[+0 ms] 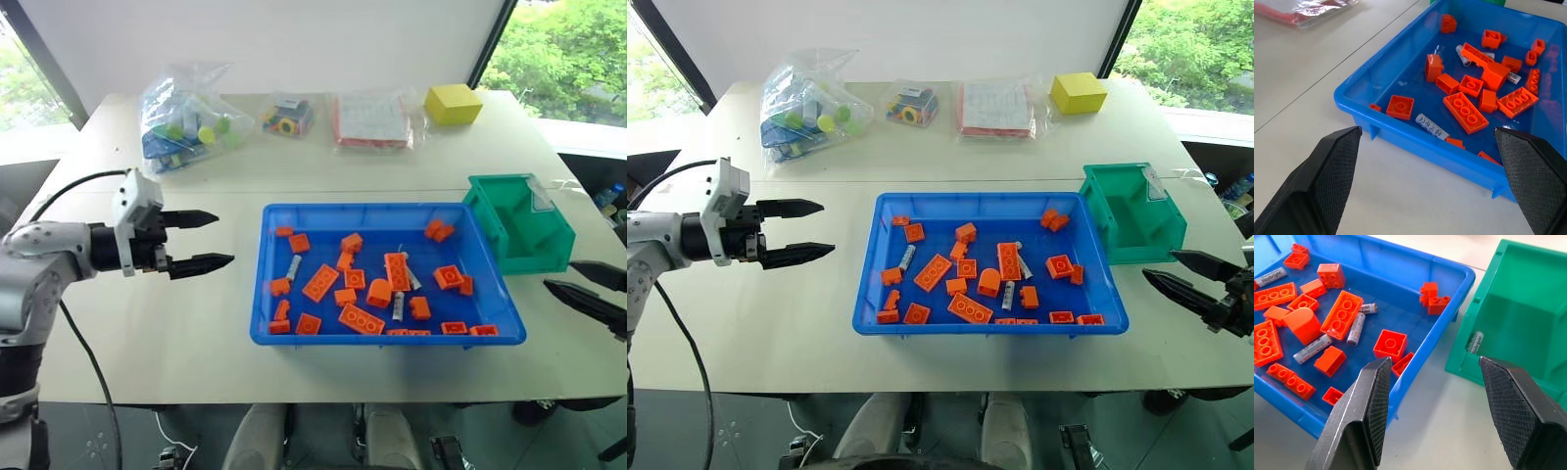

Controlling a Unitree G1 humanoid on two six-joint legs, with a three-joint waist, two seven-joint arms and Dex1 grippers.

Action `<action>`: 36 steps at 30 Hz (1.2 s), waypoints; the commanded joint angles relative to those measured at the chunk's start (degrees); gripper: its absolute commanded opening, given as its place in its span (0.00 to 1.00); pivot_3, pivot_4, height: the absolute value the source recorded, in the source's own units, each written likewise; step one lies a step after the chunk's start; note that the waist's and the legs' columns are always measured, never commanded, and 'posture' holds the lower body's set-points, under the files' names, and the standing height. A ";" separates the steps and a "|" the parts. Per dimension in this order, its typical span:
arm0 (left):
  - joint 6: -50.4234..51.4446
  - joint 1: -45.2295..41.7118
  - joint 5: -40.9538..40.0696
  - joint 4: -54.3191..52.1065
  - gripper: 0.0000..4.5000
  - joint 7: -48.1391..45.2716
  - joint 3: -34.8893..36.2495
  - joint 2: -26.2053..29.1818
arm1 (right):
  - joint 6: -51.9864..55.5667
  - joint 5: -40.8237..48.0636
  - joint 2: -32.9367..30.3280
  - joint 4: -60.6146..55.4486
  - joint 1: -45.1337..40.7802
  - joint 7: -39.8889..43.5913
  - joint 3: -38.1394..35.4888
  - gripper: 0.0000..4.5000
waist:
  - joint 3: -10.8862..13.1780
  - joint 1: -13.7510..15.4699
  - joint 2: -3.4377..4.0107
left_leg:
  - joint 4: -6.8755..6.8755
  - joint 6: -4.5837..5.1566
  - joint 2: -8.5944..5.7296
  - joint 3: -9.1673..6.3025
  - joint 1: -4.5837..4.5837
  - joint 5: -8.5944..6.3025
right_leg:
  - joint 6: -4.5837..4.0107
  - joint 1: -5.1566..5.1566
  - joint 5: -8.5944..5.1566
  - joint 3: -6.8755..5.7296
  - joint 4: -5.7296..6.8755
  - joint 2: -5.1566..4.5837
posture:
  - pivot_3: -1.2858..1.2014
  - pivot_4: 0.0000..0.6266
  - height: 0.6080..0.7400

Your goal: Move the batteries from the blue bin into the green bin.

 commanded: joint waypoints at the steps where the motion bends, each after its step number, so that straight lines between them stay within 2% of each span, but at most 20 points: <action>1: 0.51 0.65 -1.55 -2.90 1.00 0.10 2.31 1.32 | -0.43 -0.61 -0.34 -0.96 -1.05 0.44 -0.35 0.65 | 0.00 0.00 0.00 | 0.00 0.00 0.00 0.00 0.00 0.00 | 0.00 0.00 0.00 0.00 0.00 0.00 | 0.52 0.24 0.64; 27: 1.77 -0.50 -1.80 -3.57 1.00 3.02 2.97 2.63 | 1.79 -2.33 -1.60 -0.40 -7.76 -0.42 1.85 0.65 | 0.00 -0.04 0.00 | 0.04 0.01 -0.02 0.01 0.03 0.01 | -0.04 0.00 0.04 0.00 0.11 0.02 | 0.52 0.24 0.64; 32: 2.78 -0.29 -3.76 -6.00 1.00 5.32 4.06 1.43 | 0.68 -3.27 -4.79 2.57 -11.71 2.24 5.36 0.65 | 0.01 -0.06 -0.02 | 0.07 0.02 -0.02 0.02 0.07 0.01 | -0.05 0.00 0.04 0.01 0.21 0.01 | 0.52 0.24 0.64; 36: 3.53 1.36 -5.37 -8.99 1.00 4.34 3.47 2.02 | -0.86 -3.23 -9.65 6.15 -22.51 5.61 14.72 0.65 | 0.05 -0.43 0.01 | 0.11 0.01 -0.02 0.11 0.15 0.01 | -0.05 0.00 0.03 0.07 0.29 -0.02 | 0.52 0.24 0.64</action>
